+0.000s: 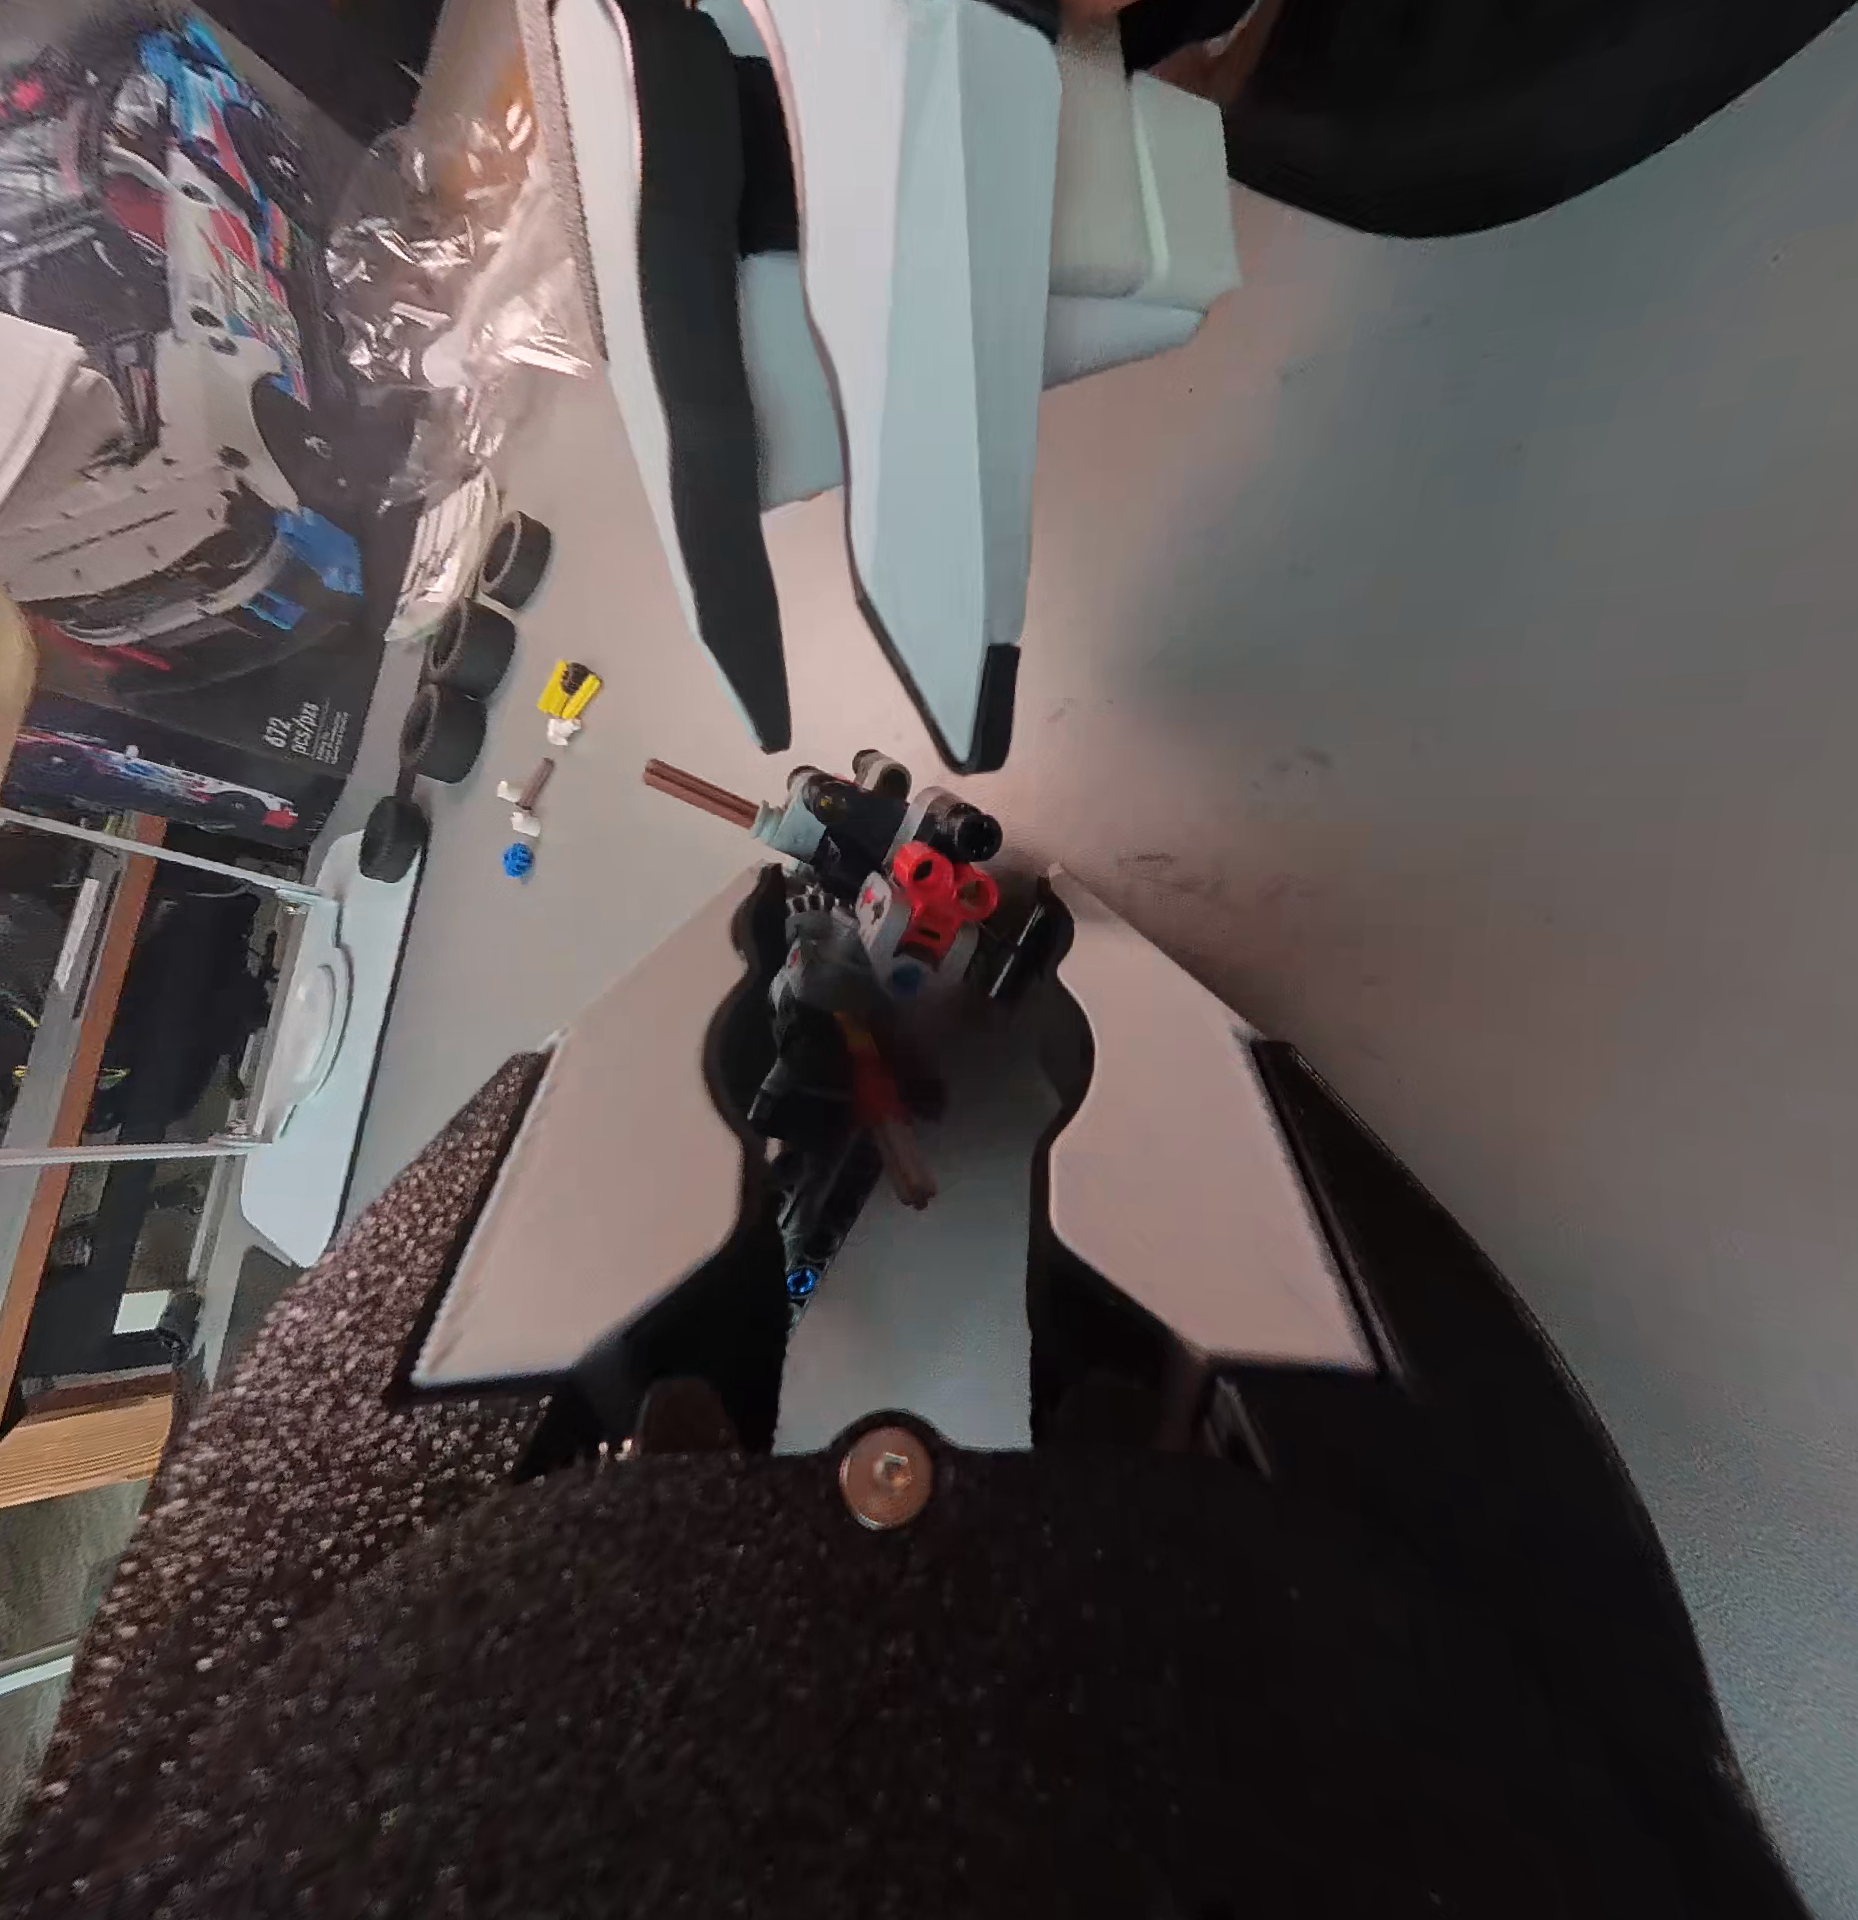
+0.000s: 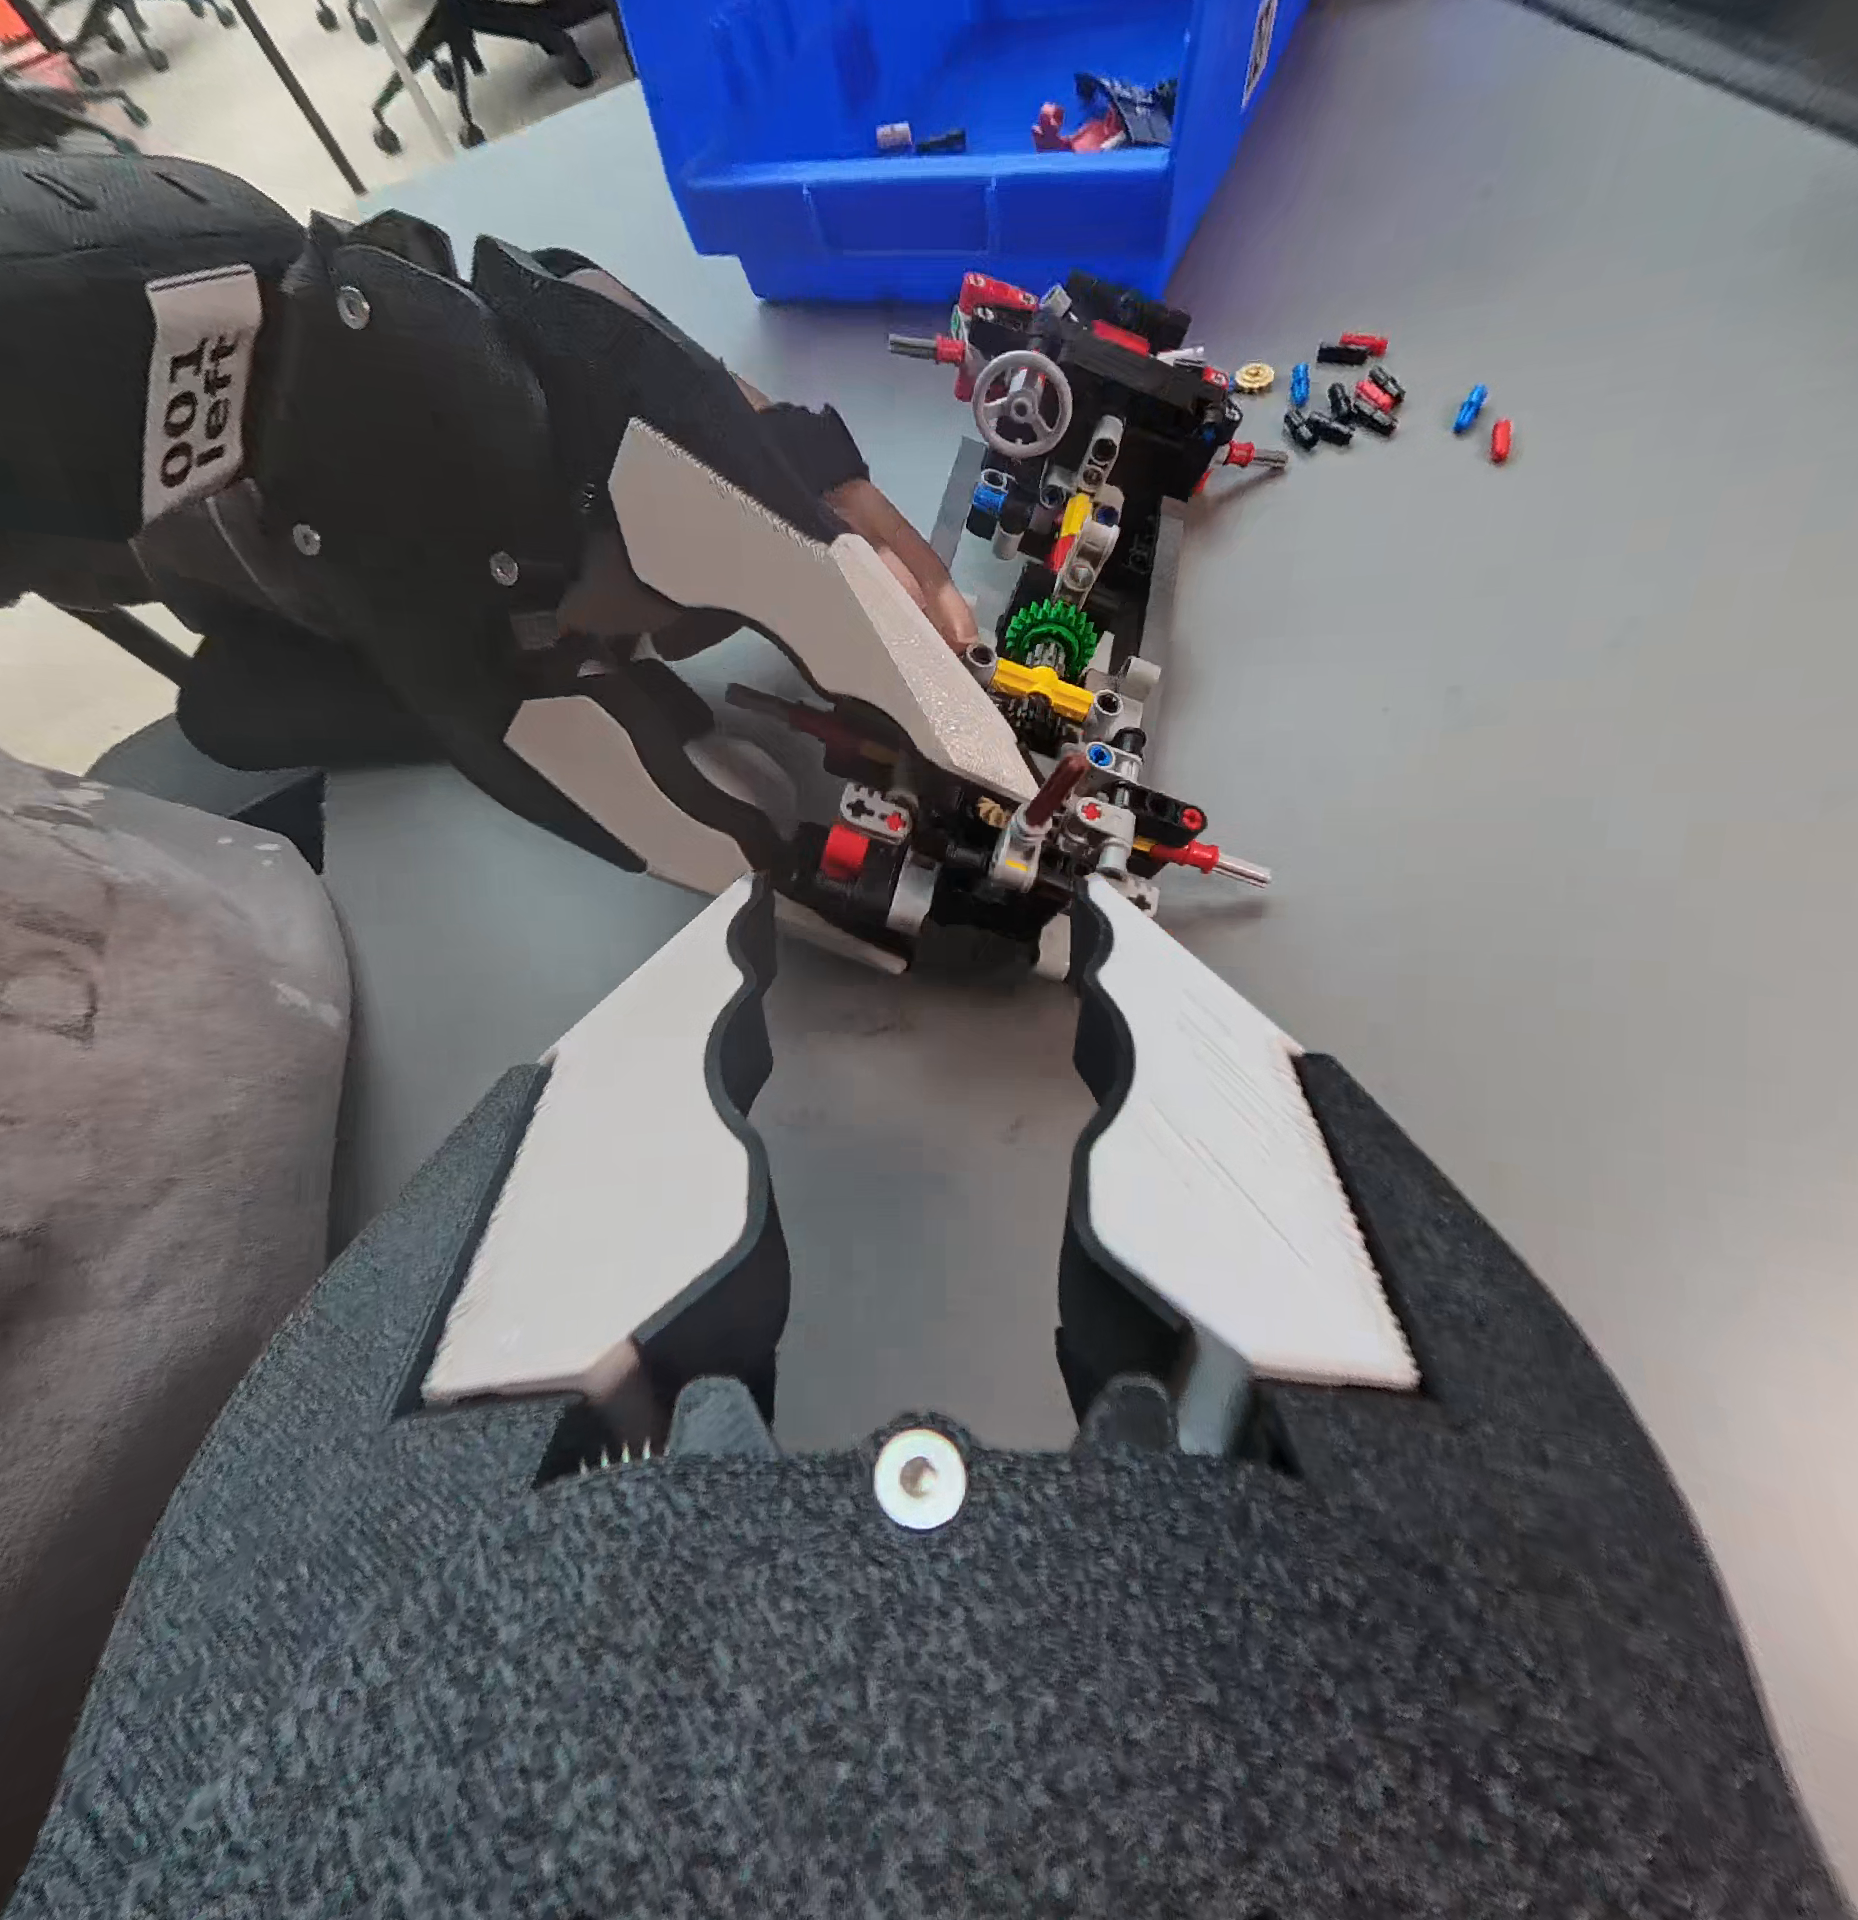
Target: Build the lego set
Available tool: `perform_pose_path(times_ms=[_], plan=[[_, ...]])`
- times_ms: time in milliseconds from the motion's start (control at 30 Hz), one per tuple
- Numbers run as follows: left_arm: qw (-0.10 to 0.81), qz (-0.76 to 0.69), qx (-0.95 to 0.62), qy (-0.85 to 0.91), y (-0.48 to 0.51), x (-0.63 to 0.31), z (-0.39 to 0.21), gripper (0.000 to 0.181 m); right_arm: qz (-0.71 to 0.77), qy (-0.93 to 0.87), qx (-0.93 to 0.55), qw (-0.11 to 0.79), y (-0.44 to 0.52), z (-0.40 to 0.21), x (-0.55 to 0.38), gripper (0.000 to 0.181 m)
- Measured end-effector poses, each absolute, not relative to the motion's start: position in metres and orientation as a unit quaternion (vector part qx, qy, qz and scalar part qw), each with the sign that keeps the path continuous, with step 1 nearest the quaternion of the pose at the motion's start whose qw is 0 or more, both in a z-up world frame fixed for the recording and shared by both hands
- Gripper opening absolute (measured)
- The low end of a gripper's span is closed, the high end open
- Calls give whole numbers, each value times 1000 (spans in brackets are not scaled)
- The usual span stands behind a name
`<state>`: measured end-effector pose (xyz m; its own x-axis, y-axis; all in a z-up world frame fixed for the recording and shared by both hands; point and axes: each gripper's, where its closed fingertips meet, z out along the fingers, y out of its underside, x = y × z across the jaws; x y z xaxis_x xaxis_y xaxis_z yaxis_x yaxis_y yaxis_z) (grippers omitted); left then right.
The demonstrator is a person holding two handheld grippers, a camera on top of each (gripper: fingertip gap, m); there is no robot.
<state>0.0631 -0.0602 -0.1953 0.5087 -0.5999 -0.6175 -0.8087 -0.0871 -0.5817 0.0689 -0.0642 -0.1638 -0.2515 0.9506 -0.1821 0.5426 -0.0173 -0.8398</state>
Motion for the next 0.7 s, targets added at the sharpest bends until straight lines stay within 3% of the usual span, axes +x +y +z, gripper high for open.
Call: perform_pose_path(times_ms=[33, 167, 367, 467, 633, 700], plan=[[463, 103, -731, 492, -63, 67, -200, 52, 424, -663, -570, 234, -62, -167, 69, 53], [452, 25, -755, 474, -82, 78, -196, 80, 398, -674, -573, 244, -59, -171, 71, 50], [566, -128, -750, 317, -96, 53, -121, 100, 364, -697, -556, 269, -64, -175, 69, 46], [636, -172, -722, 213, -101, 13, -85, 76, 356, -708, -544, 276, -67, -175, 69, 40], [700, -203, -681, 65, -120, -56, -68, 2, 341, -733, -510, 295, -72, -173, 70, 26], [697, -220, -681, 40, -128, -69, -69, 0, 326, -735, -508, 308, -69, -172, 68, 25]])
